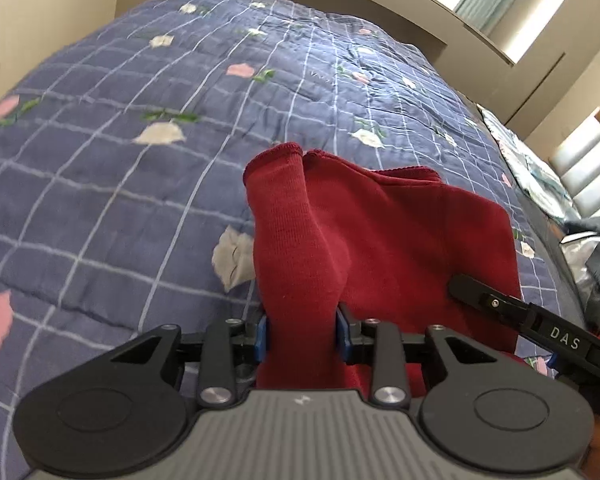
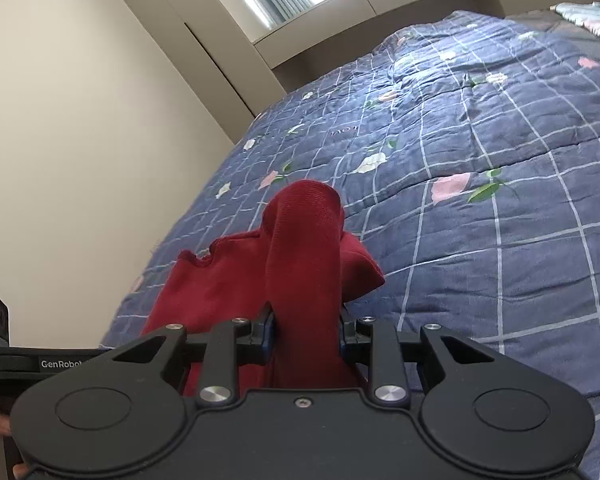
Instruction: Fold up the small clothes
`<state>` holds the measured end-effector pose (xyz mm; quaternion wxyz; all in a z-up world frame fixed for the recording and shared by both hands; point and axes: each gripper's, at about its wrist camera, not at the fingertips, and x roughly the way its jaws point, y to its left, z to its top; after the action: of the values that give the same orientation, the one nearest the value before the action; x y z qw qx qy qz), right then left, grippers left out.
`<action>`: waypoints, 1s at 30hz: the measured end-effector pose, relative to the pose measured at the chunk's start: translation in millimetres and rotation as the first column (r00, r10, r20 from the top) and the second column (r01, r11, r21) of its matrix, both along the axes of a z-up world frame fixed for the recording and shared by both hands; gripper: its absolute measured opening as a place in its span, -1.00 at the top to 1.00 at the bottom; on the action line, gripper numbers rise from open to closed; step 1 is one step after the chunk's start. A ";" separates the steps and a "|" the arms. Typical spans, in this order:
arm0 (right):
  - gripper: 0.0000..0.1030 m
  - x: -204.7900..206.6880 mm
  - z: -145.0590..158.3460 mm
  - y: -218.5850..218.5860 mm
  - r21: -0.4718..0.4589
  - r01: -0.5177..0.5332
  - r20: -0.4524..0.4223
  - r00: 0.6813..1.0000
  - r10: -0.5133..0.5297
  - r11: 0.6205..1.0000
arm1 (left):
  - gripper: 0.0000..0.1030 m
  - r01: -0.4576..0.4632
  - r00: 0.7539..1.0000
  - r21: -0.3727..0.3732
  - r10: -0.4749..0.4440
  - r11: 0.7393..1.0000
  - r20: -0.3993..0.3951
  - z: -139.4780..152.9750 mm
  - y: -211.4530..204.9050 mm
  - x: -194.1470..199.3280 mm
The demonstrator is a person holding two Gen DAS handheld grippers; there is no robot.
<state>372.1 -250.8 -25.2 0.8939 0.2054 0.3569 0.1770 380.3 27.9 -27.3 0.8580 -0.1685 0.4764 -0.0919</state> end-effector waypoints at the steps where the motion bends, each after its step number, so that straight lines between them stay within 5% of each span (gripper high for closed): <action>1: 0.32 -1.3 0.1 1.4 -0.015 0.003 0.007 1.000 -0.003 1.000 | 0.21 -0.004 1.000 -0.003 0.004 1.000 0.000 -2.4 1.6 -0.7; 6: -0.14 -10.9 6.2 2.5 -0.100 0.027 0.053 0.998 -0.021 0.995 | -0.06 -0.024 1.000 0.028 0.024 0.999 0.013 -0.9 2.6 -10.0; 10: -0.75 -41.1 21.8 0.9 -0.155 0.043 0.131 0.991 -0.022 0.987 | -0.59 -0.058 0.995 0.043 0.055 0.997 0.085 20.9 2.6 -36.6; 13: -0.98 -79.1 36.2 1.3 -0.203 0.062 0.213 0.977 -0.018 0.977 | -0.88 -0.086 0.980 0.085 0.069 0.993 0.186 44.4 -2.2 -69.8; 21: -0.99 -188.9 66.5 6.4 -0.265 0.106 0.336 0.942 -0.012 0.959 | -0.99 -0.171 0.938 0.178 0.104 0.969 0.331 77.2 -14.1 -171.4; 25: -0.99 -238.5 70.2 7.0 -0.250 0.122 0.358 0.933 -0.025 0.961 | -0.99 -0.242 0.922 0.251 0.143 0.937 0.359 67.6 -12.3 -222.6; 30: -0.99 -290.2 67.7 10.9 -0.282 0.142 0.370 0.929 -0.030 0.949 | -0.99 -0.269 0.923 0.243 0.178 0.932 0.340 51.2 -5.4 -270.0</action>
<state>81.8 -239.9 42.4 0.9719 0.0450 0.2003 0.1149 110.3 22.6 23.9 0.9424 -0.0805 0.3204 0.0517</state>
